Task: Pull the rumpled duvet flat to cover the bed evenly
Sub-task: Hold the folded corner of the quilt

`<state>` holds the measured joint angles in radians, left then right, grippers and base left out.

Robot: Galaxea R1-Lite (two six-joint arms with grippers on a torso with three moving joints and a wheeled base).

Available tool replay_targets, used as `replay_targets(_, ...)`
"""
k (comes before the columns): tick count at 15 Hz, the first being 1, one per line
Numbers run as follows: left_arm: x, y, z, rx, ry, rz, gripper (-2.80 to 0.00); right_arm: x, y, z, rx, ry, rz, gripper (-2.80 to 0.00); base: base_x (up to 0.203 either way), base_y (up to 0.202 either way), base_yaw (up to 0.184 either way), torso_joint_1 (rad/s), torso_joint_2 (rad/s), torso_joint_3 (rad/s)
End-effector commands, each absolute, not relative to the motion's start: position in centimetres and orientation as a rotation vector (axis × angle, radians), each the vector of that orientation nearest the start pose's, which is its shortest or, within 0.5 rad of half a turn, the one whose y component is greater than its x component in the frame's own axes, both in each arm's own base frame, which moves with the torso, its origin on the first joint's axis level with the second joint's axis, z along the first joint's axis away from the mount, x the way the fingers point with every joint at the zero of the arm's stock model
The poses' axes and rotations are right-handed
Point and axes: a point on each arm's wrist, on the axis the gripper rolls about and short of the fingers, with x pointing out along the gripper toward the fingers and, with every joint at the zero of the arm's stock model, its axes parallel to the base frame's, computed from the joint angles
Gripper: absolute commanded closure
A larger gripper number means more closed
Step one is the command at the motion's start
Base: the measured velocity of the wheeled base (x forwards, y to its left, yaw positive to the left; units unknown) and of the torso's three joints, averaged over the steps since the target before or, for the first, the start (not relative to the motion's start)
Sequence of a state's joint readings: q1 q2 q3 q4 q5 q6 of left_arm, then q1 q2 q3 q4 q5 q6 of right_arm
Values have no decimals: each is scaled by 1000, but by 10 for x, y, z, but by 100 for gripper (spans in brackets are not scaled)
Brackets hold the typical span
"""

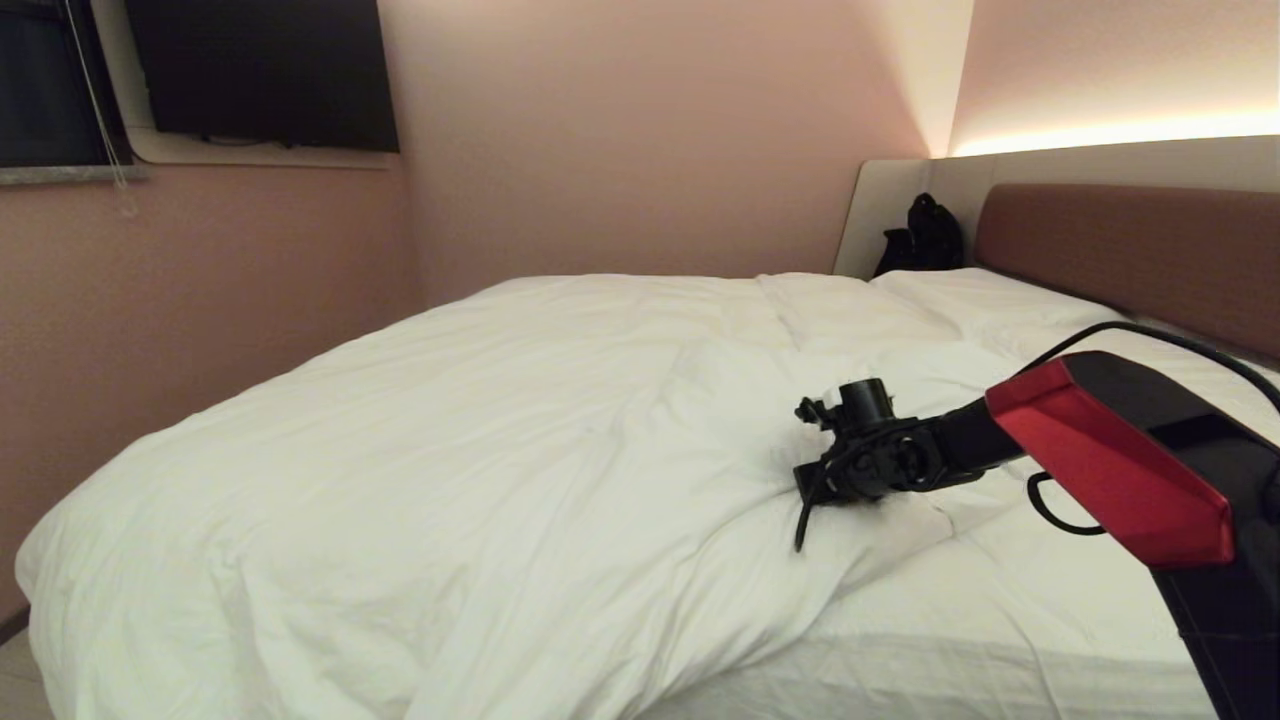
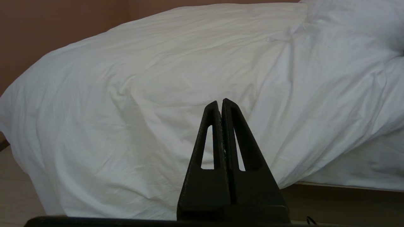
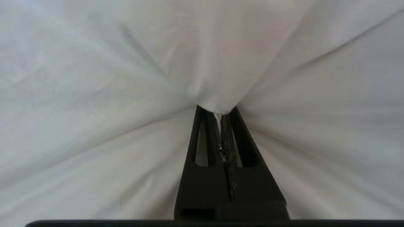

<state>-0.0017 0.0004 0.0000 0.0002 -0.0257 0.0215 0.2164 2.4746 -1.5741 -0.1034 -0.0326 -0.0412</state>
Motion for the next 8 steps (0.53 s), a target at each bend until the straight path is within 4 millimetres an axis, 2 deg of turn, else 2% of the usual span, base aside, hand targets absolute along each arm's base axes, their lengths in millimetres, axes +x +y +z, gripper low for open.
replay_targets(1, -23, -1, 75, 21, 0, -28, 0, 464, 102, 34, -126, 759, 189, 0, 0, 0, 0, 0, 0, 0)
replay_targets(2, -23, -1, 75, 21, 0, -28, 0, 464, 101, 36, -122, 757, 187, 0, 0, 0, 0, 0, 0, 0)
replay_targets(3, -23, -1, 75, 21, 0, -28, 0, 462, 100, 50, -107, 729, 181, 0, 0, 0, 0, 0, 0, 0)
replay_targets(4, -23, -1, 75, 21, 0, -28, 0, 458, 97, 77, -86, 681, 175, 0, 0, 0, 0, 0, 0, 0)
replay_targets(8, -23, -1, 75, 21, 0, -28, 0, 436, 85, 135, -33, 618, 159, 0, 0, 0, 0, 0, 0, 0)
